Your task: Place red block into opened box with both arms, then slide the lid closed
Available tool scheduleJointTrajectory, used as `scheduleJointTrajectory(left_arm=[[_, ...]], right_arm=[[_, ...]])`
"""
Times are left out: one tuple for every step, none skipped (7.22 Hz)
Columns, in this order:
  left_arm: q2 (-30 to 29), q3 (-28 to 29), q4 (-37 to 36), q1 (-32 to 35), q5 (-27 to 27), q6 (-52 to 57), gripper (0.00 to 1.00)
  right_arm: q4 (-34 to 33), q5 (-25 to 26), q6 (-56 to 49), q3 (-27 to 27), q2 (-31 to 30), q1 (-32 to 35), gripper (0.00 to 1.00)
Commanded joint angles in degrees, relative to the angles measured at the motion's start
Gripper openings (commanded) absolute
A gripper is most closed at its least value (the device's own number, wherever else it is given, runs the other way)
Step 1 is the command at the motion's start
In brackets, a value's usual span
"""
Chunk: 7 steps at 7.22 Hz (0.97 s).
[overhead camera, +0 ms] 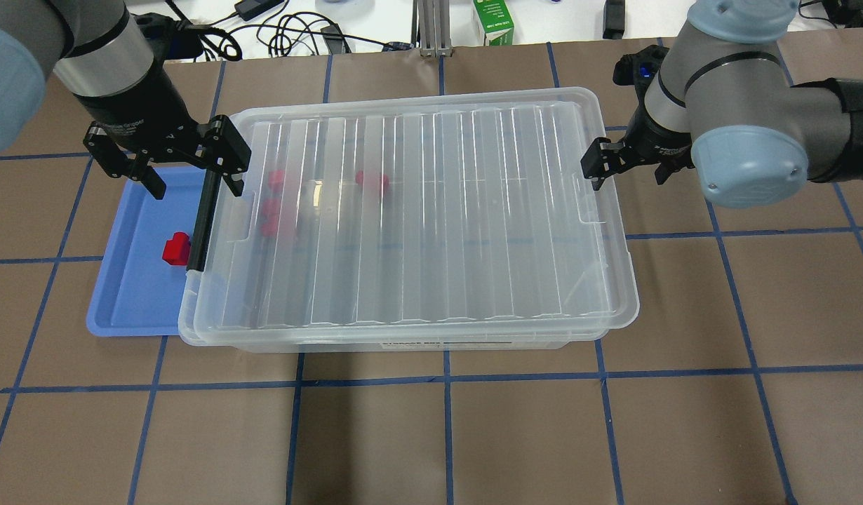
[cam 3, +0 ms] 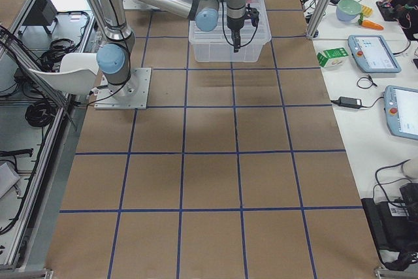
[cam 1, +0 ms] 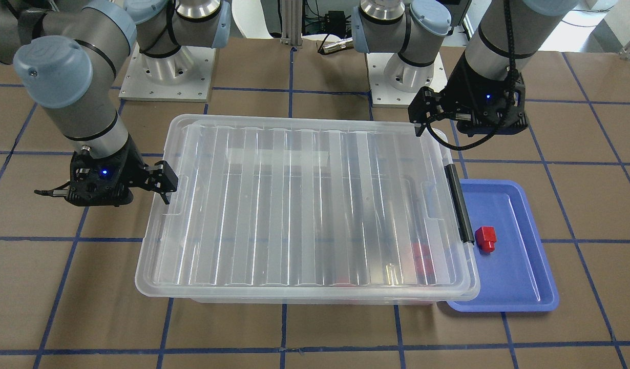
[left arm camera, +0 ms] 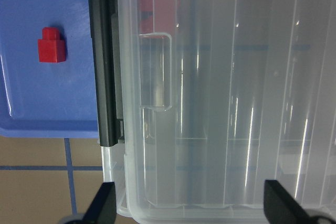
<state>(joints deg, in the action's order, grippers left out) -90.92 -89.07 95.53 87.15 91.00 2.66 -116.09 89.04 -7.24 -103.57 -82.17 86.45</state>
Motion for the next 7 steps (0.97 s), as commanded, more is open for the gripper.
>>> scheduleJointTrajectory(left_arm=[[0.0, -0.2, -0.6, -0.1, -0.1, 0.2, 1.0], [-0.7, -0.2, -1.1, -0.1, -0.1, 0.3, 1.0], [-1.2, -0.2, -3.1, -1.1, 0.1, 0.3, 1.0], [-1.3, -0.3, -3.0, -4.0, 0.3, 0.4, 1.0], [-1.6, -0.3, -2.5, -7.7, 0.1, 1.7, 1.0], [-2.1, -0.5, -3.0, -10.1, 0.1, 9.5, 1.0], [-2.5, -0.5, -3.3, -11.9, 0.1, 12.9, 1.0]], right_arm=[[-0.1, 0.6, -2.6, -0.1, 0.4, -0.7, 1.0], [0.0, 0.4, -2.9, -0.1, 0.3, -2.3, 1.0], [0.2, 0.4, -4.2, -0.1, 0.3, -4.3, 1.0], [0.3, 0.5, -6.5, -0.1, 0.3, -5.8, 1.0], [0.4, 0.5, -8.2, 0.0, 0.3, -7.4, 1.0], [0.4, 0.7, -9.4, 0.0, 0.3, -8.2, 1.0], [0.6, 0.7, -11.5, 0.2, 0.3, -9.8, 1.0]])
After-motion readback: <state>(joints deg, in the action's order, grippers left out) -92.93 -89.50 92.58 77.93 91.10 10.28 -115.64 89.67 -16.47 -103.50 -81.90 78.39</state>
